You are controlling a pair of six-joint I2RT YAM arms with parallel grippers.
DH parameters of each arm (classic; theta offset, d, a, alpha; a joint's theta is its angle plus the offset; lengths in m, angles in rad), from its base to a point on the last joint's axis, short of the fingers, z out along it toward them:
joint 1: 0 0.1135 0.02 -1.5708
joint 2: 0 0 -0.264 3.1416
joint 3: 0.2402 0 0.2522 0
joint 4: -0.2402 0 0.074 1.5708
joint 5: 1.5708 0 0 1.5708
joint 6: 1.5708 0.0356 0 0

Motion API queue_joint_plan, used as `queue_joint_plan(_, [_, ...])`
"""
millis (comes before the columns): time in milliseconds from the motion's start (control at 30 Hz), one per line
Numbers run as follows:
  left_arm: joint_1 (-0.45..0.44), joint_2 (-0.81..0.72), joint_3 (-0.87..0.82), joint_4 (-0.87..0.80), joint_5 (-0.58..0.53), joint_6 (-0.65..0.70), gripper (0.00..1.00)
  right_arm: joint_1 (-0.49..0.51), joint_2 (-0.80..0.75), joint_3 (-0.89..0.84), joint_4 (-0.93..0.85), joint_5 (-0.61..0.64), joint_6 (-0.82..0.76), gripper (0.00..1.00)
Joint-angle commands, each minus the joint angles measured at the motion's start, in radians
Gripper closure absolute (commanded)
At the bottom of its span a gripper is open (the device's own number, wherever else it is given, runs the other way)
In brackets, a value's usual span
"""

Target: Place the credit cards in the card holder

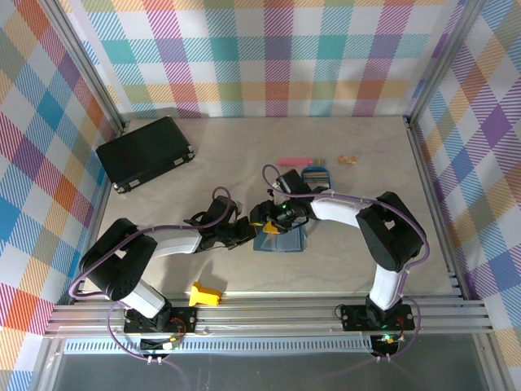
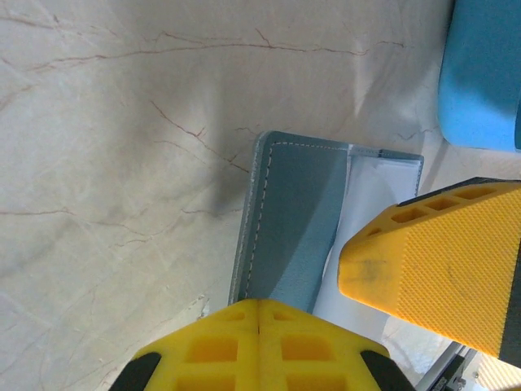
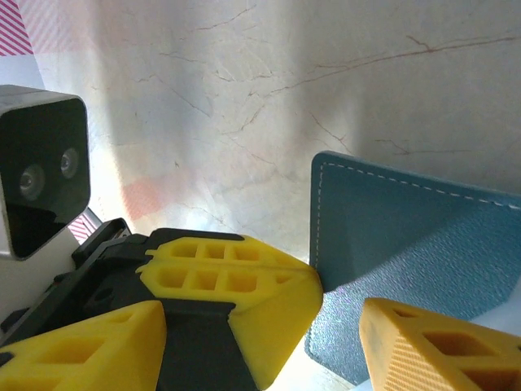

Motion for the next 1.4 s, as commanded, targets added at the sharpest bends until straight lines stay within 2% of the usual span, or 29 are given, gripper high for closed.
queue_joint_plan(0, [-0.009, -0.019, 0.003, -0.007, 0.005, 0.009, 1.0, 0.011, 0.022, 0.041, 0.027, 0.004, 0.018, 0.37])
queue_joint_plan(200, [-0.008, -0.082, -0.017, -0.051, -0.013, 0.012, 1.0, 0.02, 0.056, 0.077, 0.032, 0.004, 0.018, 0.37])
queue_joint_plan(567, [-0.018, -0.162, -0.063, -0.018, 0.019, -0.004, 1.0, 0.031, 0.108, 0.108, 0.038, 0.017, 0.033, 0.37])
queue_joint_plan(733, [-0.018, -0.142, -0.068, -0.008, 0.016, 0.009, 1.0, 0.031, 0.089, 0.118, 0.025, 0.018, 0.011, 0.38])
queue_joint_plan(900, [-0.025, -0.072, -0.059, 0.082, 0.041, 0.009, 1.0, 0.024, -0.026, 0.126, -0.135, 0.124, -0.08, 0.35])
queue_joint_plan(1133, [-0.036, -0.007, -0.025, 0.087, 0.038, 0.023, 1.0, 0.006, -0.155, 0.103, -0.408, 0.348, -0.183, 0.31])
queue_joint_plan(1367, [-0.036, 0.012, -0.042, 0.1, 0.027, 0.013, 1.0, 0.02, -0.114, 0.124, -0.544, 0.455, -0.235, 0.31])
